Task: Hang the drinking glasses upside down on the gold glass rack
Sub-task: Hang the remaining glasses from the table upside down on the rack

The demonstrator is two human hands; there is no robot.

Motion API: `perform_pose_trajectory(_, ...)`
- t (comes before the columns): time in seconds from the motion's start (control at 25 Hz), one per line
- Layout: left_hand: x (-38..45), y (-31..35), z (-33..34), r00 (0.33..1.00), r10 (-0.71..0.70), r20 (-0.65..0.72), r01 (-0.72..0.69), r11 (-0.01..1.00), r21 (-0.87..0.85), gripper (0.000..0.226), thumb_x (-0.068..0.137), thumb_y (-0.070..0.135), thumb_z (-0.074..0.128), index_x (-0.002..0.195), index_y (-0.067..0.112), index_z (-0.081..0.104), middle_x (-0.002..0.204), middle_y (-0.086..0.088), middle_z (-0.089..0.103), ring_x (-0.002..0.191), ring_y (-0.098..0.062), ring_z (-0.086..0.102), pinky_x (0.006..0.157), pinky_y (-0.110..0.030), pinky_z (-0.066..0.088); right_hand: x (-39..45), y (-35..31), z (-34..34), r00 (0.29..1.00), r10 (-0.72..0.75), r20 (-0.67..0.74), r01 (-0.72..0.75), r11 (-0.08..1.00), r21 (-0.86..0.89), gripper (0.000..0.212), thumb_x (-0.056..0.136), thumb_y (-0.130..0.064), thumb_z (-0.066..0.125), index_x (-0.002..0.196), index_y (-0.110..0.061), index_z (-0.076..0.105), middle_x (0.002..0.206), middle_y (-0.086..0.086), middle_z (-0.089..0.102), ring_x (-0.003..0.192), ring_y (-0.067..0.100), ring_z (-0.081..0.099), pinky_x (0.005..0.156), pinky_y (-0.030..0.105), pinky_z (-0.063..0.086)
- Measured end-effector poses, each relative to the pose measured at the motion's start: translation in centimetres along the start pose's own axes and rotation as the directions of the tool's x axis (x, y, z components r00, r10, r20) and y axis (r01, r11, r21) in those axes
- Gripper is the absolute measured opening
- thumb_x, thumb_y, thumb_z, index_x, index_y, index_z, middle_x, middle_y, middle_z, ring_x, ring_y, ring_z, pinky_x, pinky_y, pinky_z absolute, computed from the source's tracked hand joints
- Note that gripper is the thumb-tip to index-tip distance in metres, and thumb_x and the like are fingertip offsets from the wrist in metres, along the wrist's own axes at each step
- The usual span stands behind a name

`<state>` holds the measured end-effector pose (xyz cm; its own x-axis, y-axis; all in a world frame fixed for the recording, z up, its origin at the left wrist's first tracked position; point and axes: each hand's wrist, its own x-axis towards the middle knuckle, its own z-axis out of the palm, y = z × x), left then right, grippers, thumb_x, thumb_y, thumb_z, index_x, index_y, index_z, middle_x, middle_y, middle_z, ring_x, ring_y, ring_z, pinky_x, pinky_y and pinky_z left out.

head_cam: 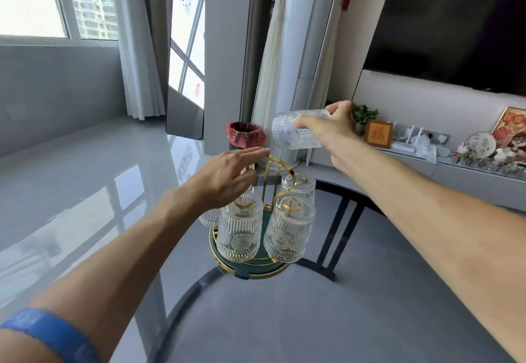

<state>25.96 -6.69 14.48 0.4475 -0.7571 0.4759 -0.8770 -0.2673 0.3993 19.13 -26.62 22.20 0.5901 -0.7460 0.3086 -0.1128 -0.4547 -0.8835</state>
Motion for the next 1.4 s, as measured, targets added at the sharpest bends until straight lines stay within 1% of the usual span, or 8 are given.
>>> perform_pose_trajectory(0.16, -0.2, -0.1, -0.3, 0.999, 0.03, 0.013, -0.029, 0.999, -0.025, 0.059, 0.089, 0.028, 0.038, 0.147, 0.018, 0.046, 0.152, -0.001, 0.046, 0.136, -0.015, 0.045, 0.106, -0.022, 0.027, 0.4, 0.5, 1.3, 0.988, -0.102, 0.119, 0.133, 0.949, -0.288, 0.065, 0.055, -0.036, 0.083, 0.105, -0.018, 0.046, 0.099, -0.002, 0.049, 0.089, 0.018, 0.047, 0.056, 0.028, 0.033)
perform_pose_trajectory(0.4, -0.5, -0.1, -0.2, 0.998, 0.064, -0.026, -0.065, 0.996, -0.061, 0.054, 0.091, 0.029, 0.04, 0.144, 0.02, 0.049, 0.146, 0.005, 0.053, 0.115, 0.013, 0.037, 0.095, -0.015, 0.032, 0.2, 1.9, 3.4, 0.957, -0.117, 0.265, 0.216, 0.898, -0.384, 0.043, 0.057, -0.031, 0.088, 0.083, -0.016, 0.058, 0.085, 0.0, 0.06, 0.078, 0.018, 0.055, 0.053, 0.028, 0.037)
perform_pose_trajectory(0.56, -0.3, -0.4, -0.2, 0.999, 0.043, -0.014, -0.044, 0.998, -0.049, 0.056, 0.088, 0.027, 0.045, 0.144, 0.023, 0.049, 0.147, 0.005, 0.051, 0.118, 0.011, 0.037, 0.098, -0.02, 0.03, 0.7, 2.7, 5.7, 0.923, -0.043, 0.382, 0.244, 0.833, -0.497, 0.027, 0.064, -0.025, 0.088, 0.071, -0.018, 0.063, 0.08, 0.0, 0.066, 0.082, 0.022, 0.063, 0.061, 0.027, 0.042)
perform_pose_trajectory(0.84, 0.0, -1.0, -0.2, 0.999, 0.055, -0.001, -0.055, 0.996, -0.067, 0.056, 0.087, 0.026, 0.046, 0.144, 0.027, 0.046, 0.144, 0.011, 0.051, 0.118, 0.02, 0.028, 0.088, 0.009, 0.018, 1.6, 3.9, 7.2, 0.873, 0.009, 0.488, 0.243, 0.859, -0.451, 0.05, 0.047, -0.047, 0.093, 0.074, -0.014, 0.066, 0.062, -0.005, 0.061, 0.058, 0.012, 0.054, 0.051, 0.025, 0.038)
perform_pose_trajectory(1.04, 0.4, -0.8, 0.2, 0.999, -0.014, 0.04, 0.017, 0.997, -0.079, 0.06, 0.087, 0.031, 0.042, 0.147, 0.028, 0.042, 0.153, 0.009, 0.044, 0.135, -0.003, 0.04, 0.106, -0.02, 0.027, 1.4, 4.8, 6.2, 0.859, -0.018, 0.512, 0.239, 0.898, -0.37, 0.042, 0.066, -0.054, 0.08, 0.066, -0.018, 0.059, 0.063, -0.004, 0.057, 0.061, 0.015, 0.052, 0.054, 0.026, 0.037)
perform_pose_trajectory(1.2, 0.1, -0.4, 0.2, 0.994, -0.066, 0.087, 0.072, 0.995, -0.068, 0.063, 0.09, 0.032, 0.04, 0.152, 0.025, 0.035, 0.158, 0.003, 0.036, 0.143, -0.015, 0.036, 0.115, -0.034, 0.027, 0.1, 5.5, 2.7, 0.923, -0.073, 0.378, 0.192, 0.938, -0.287, 0.028, 0.082, -0.051, 0.066, 0.077, -0.024, 0.073, 0.086, -0.005, 0.071, 0.082, 0.015, 0.061, 0.063, 0.026, 0.042)
perform_pose_trajectory(1.28, 0.0, 0.8, 0.1, 0.99, -0.098, 0.099, 0.101, 0.994, -0.033, 0.065, 0.089, 0.031, 0.04, 0.153, 0.021, 0.033, 0.16, 0.0, 0.033, 0.144, -0.019, 0.036, 0.114, -0.032, 0.025, -0.7, 5.9, 0.0, 0.876, -0.065, 0.479, 0.222, 0.934, -0.279, 0.012, 0.084, -0.03, 0.065, 0.082, -0.024, 0.075, 0.092, -0.001, 0.073, 0.092, 0.018, 0.064, 0.071, 0.027, 0.046)
perform_pose_trajectory(1.4, 0.2, 2.5, -0.3, 0.981, -0.146, 0.127, 0.14, 0.989, 0.057, 0.069, 0.087, 0.033, 0.037, 0.154, 0.015, 0.03, 0.162, -0.005, 0.029, 0.148, -0.022, 0.029, 0.118, -0.035, 0.022, -2.3, 6.6, -3.1, 0.779, -0.02, 0.627, 0.244, 0.931, -0.273, 0.022, 0.081, -0.017, 0.067, 0.1, -0.026, 0.073, 0.096, -0.003, 0.069, 0.09, 0.013, 0.06, 0.074, 0.026, 0.045)
